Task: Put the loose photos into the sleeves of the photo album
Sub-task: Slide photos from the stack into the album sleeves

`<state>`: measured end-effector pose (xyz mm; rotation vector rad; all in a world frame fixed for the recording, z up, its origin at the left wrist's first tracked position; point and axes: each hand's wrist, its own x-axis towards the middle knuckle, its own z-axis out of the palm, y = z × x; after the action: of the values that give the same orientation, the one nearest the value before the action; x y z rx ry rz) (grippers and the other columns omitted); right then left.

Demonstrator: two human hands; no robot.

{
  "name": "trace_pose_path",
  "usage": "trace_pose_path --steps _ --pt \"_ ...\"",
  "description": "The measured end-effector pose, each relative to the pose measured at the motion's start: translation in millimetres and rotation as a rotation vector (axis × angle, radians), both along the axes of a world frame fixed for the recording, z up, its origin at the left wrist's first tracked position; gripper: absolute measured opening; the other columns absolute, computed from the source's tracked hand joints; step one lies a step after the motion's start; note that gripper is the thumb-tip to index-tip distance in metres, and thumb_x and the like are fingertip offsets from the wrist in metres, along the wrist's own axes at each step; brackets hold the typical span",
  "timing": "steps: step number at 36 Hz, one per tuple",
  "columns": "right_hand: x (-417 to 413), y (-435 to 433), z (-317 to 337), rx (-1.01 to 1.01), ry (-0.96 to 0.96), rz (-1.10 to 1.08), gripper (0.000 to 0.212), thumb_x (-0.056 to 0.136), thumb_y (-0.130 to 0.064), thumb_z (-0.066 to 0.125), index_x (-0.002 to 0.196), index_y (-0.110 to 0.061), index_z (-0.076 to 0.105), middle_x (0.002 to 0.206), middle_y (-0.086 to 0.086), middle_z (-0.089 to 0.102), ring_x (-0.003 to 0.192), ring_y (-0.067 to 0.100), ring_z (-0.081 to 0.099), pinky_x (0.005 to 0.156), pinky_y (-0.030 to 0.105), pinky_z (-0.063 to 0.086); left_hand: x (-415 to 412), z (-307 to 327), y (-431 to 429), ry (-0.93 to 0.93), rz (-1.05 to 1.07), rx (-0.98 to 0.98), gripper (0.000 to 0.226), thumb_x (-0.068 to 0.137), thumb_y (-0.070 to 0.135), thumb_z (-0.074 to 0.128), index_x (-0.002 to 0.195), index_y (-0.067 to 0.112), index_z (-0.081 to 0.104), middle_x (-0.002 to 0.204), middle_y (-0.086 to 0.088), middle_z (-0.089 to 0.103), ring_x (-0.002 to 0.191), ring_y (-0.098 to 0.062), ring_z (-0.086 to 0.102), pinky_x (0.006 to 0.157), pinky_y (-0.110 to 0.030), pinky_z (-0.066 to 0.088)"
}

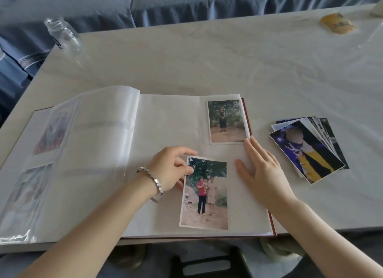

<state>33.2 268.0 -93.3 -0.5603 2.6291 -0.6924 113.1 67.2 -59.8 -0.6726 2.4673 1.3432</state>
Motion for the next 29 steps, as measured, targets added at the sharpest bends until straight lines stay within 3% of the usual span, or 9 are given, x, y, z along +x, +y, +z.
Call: trace_pose_path --steps 5,8,13,19,22,26,29 --pt "-0.9 1.0 -3.9 -0.030 0.026 -0.006 0.064 0.091 -0.051 0.037 0.148 -0.033 0.012 0.155 -0.015 0.009 0.141 0.016 0.016 0.112 0.037 0.025 -7.5 -3.1 11.8 0.063 0.018 -0.094 0.031 0.086 0.010 0.064 0.114 0.024 0.062 0.069 0.010 0.065 0.072 -0.010 0.063 0.080 -0.035 0.055" --pt "-1.6 1.2 -5.4 -0.033 0.029 0.002 0.063 0.092 -0.050 0.037 0.148 -0.033 0.013 0.155 -0.014 0.009 0.141 0.017 0.016 0.113 0.037 0.023 -8.7 -5.6 11.0 0.070 0.065 -0.062 0.027 0.085 0.010 0.065 0.106 0.026 0.062 0.073 0.005 0.070 0.076 -0.014 0.067 0.080 -0.039 0.055" --pt "-1.5 4.5 -8.1 -0.107 0.080 0.026 0.053 0.096 -0.036 0.036 0.146 -0.026 0.025 0.154 -0.007 0.020 0.139 0.022 0.023 0.112 0.036 0.022 -5.7 -11.4 15.3 0.092 0.131 -0.030 0.031 0.085 0.007 0.065 0.085 0.036 0.055 0.071 0.000 0.072 0.066 -0.017 0.069 0.071 -0.038 0.057" --pt "-11.3 10.2 -12.2 -0.247 0.154 0.012 0.039 0.098 -0.020 0.042 0.137 -0.018 0.044 0.141 -0.005 0.041 0.131 0.022 0.042 0.107 0.035 0.034 -3.7 -13.0 34.4 0.077 0.097 0.006 0.021 0.086 0.014 0.065 0.104 0.023 0.060 0.070 0.009 0.070 0.061 -0.011 0.067 0.065 -0.026 0.056" --pt "-20.2 16.5 -8.6 -0.250 0.132 0.065 0.038 0.097 -0.019 0.044 0.136 -0.021 0.045 0.140 -0.007 0.043 0.129 0.017 0.044 0.102 0.029 0.038 -5.9 -10.6 32.9 0.066 0.045 -0.083 0.023 0.089 0.018 0.060 0.111 0.023 0.061 0.058 0.017 0.061 0.056 0.001 0.057 0.058 -0.011 0.042" --pt "-26.9 21.0 -5.1 -0.214 0.103 0.107 0.039 0.098 -0.018 0.043 0.136 -0.025 0.043 0.131 -0.022 0.033 0.126 0.009 0.043 0.094 0.017 0.036 -4.5 -1.4 28.3 -0.027 0.022 -0.023 0.037 0.088 0.006 0.058 0.122 0.022 0.057 0.071 0.010 0.066 0.056 -0.013 0.066 0.062 -0.024 0.055" --pt "-27.7 22.2 -6.9 -0.216 0.118 0.119 0.039 0.098 -0.018 0.043 0.137 -0.025 0.043 0.134 -0.020 0.035 0.126 0.010 0.045 0.094 0.019 0.038 -1.4 1.1 30.2 -0.033 0.088 0.085 0.047 0.081 -0.005 0.064 0.121 0.018 0.057 0.071 0.001 0.068 0.053 -0.015 0.066 0.057 -0.026 0.057"
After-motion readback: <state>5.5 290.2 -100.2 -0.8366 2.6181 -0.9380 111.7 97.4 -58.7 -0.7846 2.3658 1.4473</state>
